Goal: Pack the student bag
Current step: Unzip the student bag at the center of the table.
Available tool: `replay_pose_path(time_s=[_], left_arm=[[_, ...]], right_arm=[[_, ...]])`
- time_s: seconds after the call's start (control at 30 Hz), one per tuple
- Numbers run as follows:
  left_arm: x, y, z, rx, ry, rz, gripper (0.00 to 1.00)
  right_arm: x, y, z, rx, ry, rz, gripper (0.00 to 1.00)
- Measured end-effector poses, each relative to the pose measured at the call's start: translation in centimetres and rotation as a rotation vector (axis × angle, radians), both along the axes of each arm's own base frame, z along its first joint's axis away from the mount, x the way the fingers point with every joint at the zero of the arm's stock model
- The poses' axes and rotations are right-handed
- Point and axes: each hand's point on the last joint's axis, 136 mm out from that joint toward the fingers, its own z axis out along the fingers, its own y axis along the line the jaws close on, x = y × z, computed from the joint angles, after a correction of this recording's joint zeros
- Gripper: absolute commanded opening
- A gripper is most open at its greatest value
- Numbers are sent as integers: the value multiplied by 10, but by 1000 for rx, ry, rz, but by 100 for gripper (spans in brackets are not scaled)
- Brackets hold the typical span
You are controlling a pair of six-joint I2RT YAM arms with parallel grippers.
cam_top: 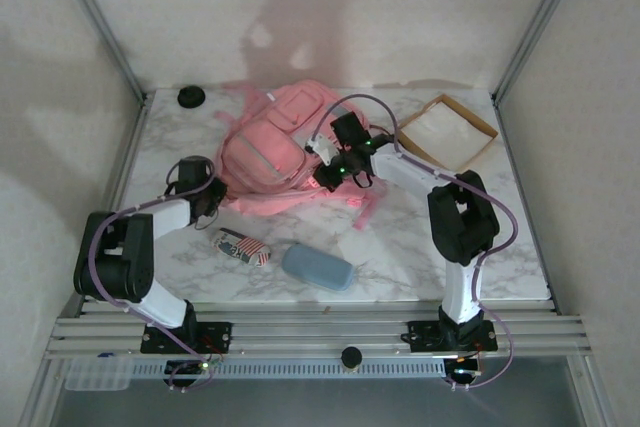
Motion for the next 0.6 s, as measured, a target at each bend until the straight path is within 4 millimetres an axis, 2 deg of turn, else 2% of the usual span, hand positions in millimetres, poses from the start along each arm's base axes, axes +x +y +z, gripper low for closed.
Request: replay_pose_path(time_s=[0.17, 0.37, 0.5, 0.6], left_arm=[[-1, -12, 3, -54, -24, 33, 0], [-11, -35, 12, -155, -62, 78, 0], [-11, -40, 28, -191, -106, 111, 0], [-15, -35, 39, -199, -137, 131, 0]], right_arm=[[-11, 9, 4, -54, -3, 36, 0], [-5, 11, 6, -71, 46, -8, 0], [-1, 19, -4, -95, 80, -25, 0], [-8, 24, -15, -110, 102, -1, 0]])
